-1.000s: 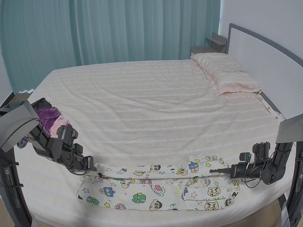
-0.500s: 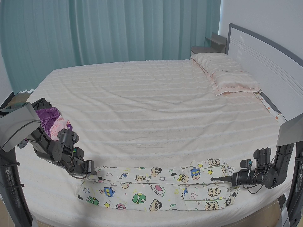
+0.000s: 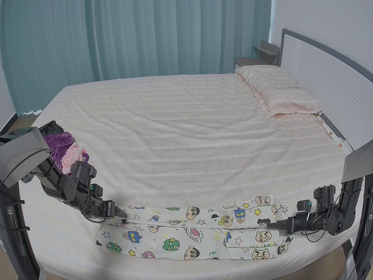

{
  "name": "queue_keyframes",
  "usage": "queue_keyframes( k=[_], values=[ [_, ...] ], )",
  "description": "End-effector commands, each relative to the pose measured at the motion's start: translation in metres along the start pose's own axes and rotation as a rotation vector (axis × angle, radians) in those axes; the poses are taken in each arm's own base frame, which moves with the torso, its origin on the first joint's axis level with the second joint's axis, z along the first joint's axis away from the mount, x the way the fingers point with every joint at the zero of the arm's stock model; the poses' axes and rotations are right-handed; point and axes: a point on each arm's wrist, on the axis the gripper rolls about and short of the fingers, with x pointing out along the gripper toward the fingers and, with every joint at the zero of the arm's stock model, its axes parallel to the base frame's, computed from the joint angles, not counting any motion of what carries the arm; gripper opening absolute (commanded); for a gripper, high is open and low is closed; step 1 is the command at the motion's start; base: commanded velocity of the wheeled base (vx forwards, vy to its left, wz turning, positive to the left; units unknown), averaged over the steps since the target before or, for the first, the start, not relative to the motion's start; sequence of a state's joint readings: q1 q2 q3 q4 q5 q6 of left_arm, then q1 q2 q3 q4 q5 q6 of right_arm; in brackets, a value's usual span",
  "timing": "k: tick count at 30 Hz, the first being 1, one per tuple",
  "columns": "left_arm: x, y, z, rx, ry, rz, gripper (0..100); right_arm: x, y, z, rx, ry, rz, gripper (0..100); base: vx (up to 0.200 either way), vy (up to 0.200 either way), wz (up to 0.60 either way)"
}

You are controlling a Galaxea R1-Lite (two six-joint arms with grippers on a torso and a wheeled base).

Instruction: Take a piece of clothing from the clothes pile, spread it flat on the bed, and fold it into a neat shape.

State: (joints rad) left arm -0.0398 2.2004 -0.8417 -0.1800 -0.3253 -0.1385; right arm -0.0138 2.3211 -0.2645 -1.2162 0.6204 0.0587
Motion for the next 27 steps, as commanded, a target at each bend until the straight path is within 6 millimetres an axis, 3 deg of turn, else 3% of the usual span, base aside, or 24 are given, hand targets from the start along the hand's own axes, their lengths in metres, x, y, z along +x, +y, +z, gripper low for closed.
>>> queue_keyframes(
  k=[1,8,18,24,25,27],
  values=[
    [-0.010,0.004,0.002,-0.017,-0.027,-0.003,100,-0.009,0.000,0.000,0.007,-0.033,-0.009,100,0.000,0.000,0.00],
    [-0.043,0.028,0.001,-0.100,-0.087,-0.105,100,-0.020,-0.005,0.005,0.078,-0.162,-0.024,100,0.000,0.000,0.00],
    [-0.075,0.050,-0.029,-0.352,-0.092,-0.287,100,0.012,-0.003,-0.002,0.083,-0.109,0.012,100,0.000,0.000,0.00],
    [-0.073,0.057,-0.043,-0.392,-0.103,-0.328,100,0.024,-0.006,-0.001,0.070,-0.109,0.013,100,0.000,0.000,0.00],
    [-0.073,0.057,-0.043,-0.391,-0.107,-0.329,100,0.024,-0.006,-0.001,0.070,-0.109,0.013,0,0.000,0.000,0.00],
    [-0.073,0.057,-0.045,-0.402,-0.130,-0.330,100,0.027,-0.007,0.001,0.067,-0.113,0.015,0,0.000,0.000,0.00]
  ],
)
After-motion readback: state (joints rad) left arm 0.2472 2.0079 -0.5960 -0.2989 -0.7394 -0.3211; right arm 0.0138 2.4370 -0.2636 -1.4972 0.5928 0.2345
